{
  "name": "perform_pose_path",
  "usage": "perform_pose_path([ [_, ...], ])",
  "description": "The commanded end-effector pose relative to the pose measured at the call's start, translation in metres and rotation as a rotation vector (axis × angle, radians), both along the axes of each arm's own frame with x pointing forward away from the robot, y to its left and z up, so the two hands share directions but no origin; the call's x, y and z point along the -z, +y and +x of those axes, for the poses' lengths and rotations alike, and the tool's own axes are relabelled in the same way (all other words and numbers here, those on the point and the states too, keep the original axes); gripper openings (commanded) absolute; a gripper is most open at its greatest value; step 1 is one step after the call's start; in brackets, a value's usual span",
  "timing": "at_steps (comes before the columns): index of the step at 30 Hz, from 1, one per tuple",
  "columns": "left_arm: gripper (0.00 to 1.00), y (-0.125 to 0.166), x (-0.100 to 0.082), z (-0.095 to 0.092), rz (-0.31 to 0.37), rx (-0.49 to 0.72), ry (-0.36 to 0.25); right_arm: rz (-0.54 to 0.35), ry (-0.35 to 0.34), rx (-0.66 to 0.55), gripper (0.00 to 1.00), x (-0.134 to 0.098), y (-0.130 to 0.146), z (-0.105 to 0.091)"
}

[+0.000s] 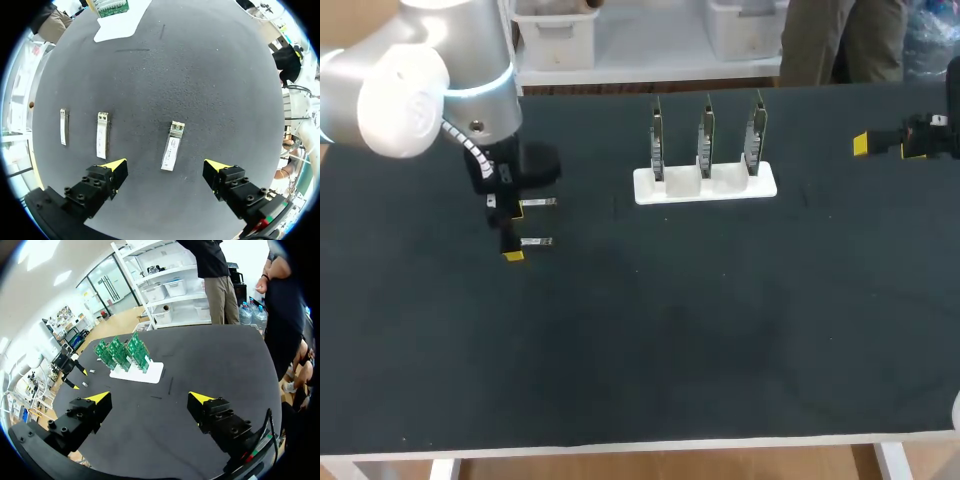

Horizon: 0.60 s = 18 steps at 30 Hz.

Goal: Pick up the optical module with the left hand, and insert it into the network port with the right hand.

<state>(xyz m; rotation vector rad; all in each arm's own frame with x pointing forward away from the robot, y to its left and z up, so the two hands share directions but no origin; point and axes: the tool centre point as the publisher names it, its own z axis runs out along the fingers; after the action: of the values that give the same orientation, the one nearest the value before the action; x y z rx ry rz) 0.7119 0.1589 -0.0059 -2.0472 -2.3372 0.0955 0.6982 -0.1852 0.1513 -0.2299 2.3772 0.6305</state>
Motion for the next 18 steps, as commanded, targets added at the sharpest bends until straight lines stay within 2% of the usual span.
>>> perform_pose_path([
  [1,1.0,-0.005,0.005,0.005,0.001,0.02,0.01,0.0,0.0,0.001,1.0,0.0,0.0,0.0],
  [9,1.0,-0.013,0.019,0.01,-0.001,0.053,0.048,0.0,0.0,0.001,1.0,0.0,0.0,0.0],
  [18,1.0,0.008,0.017,0.013,0.03,0.014,0.045,0.0,0.0,0.001,1.0,0.0,0.0,0.0],
])
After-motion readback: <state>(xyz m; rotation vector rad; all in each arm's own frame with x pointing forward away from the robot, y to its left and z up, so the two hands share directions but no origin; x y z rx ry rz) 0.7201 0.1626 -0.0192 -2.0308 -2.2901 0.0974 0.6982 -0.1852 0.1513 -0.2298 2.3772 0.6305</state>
